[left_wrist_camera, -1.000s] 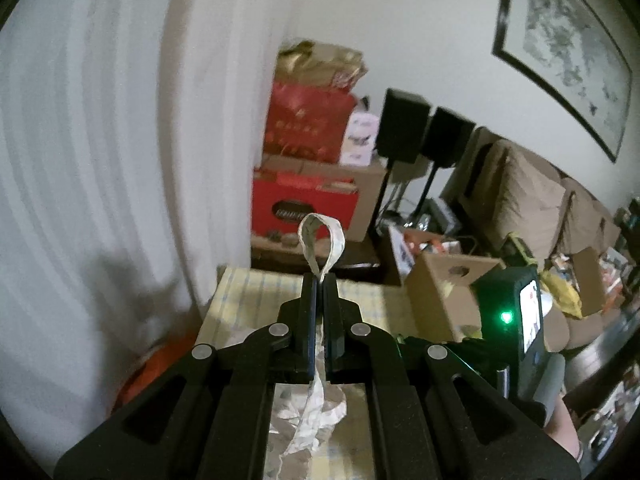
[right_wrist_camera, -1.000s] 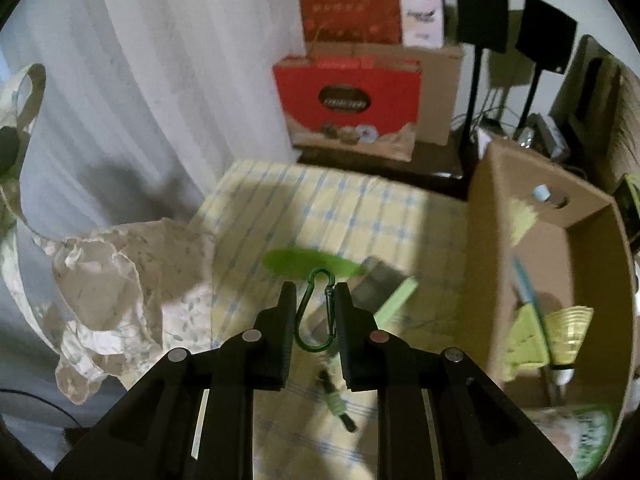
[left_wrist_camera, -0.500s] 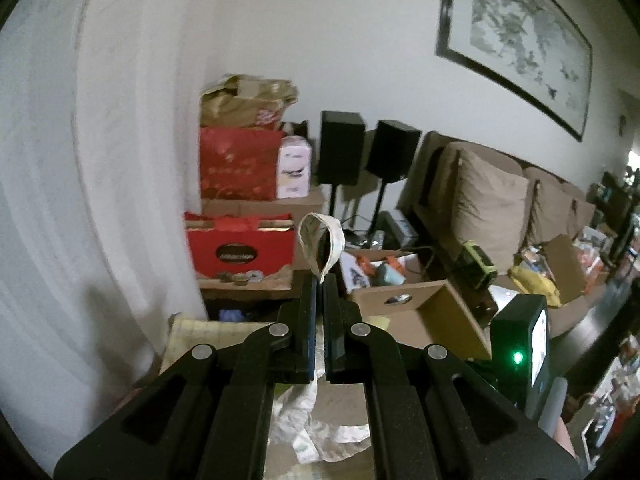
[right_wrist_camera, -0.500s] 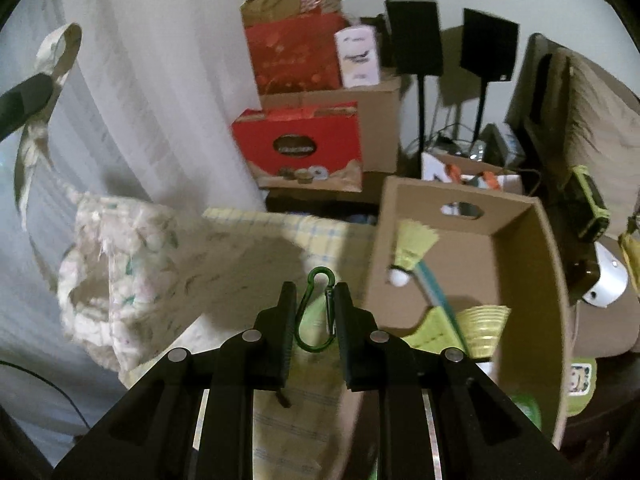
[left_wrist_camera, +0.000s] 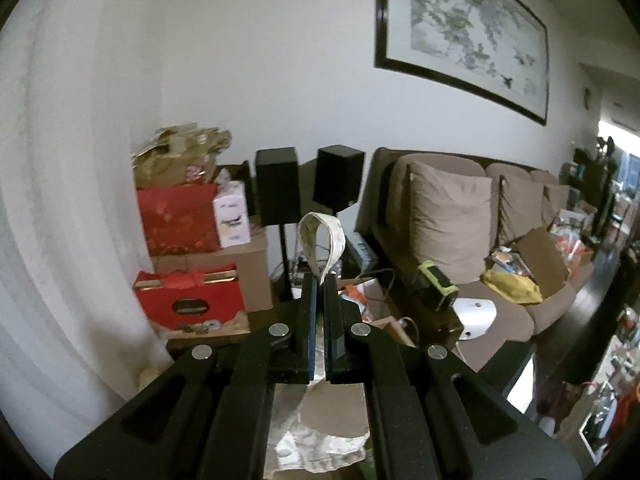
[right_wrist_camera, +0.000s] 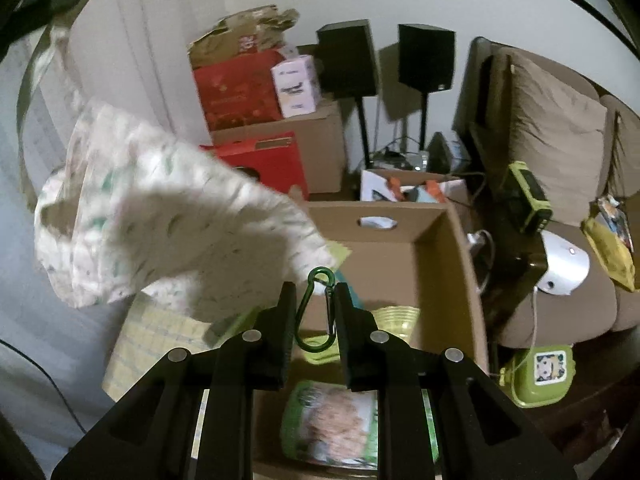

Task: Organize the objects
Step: 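Lift the white cloth bag with both grippers and carry it over the box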

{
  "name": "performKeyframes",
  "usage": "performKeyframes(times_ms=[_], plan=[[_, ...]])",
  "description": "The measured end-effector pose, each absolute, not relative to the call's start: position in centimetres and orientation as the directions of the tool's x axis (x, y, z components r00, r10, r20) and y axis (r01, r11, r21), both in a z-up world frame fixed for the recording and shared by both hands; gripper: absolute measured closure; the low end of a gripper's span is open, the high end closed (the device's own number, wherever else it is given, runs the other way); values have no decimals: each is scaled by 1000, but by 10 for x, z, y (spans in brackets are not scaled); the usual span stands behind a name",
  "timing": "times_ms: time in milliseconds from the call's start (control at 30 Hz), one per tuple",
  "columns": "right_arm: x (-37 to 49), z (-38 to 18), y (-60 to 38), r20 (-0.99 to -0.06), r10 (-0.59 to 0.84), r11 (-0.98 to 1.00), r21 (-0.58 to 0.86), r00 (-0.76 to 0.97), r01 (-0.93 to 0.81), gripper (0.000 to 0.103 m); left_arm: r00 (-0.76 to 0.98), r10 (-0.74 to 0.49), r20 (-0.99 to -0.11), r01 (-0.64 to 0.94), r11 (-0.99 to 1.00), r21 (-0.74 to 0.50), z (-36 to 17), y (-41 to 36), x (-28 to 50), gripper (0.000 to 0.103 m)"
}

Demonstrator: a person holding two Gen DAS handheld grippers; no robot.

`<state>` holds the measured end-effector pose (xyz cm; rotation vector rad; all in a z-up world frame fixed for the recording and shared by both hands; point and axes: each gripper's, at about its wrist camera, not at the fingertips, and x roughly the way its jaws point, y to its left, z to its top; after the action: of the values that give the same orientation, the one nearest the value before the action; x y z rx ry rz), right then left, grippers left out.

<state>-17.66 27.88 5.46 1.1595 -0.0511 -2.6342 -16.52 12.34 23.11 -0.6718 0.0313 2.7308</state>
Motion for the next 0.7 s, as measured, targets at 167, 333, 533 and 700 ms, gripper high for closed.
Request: performKeyframes(times_ms=[167, 333, 533, 700], plan=[[-173, 50, 302, -722, -226, -973, 138, -654, 184, 85, -821, 334, -463, -348, -936, -57, 229, 156, -170, 100], [-172, 40, 316, -735, -204, -978, 134, -647, 157, 85, -795, 353, -493, -359, -929, -85, 209, 178, -183, 100], [-172, 30, 334, -746, -191, -982, 136, -638, 135, 85, -762, 374, -528, -386, -918, -93, 196, 208, -196, 100], [-176, 21, 345, -753, -183, -983, 143, -632, 114, 85, -740, 392, -547, -416, -905, -87, 177, 226, -197, 100]])
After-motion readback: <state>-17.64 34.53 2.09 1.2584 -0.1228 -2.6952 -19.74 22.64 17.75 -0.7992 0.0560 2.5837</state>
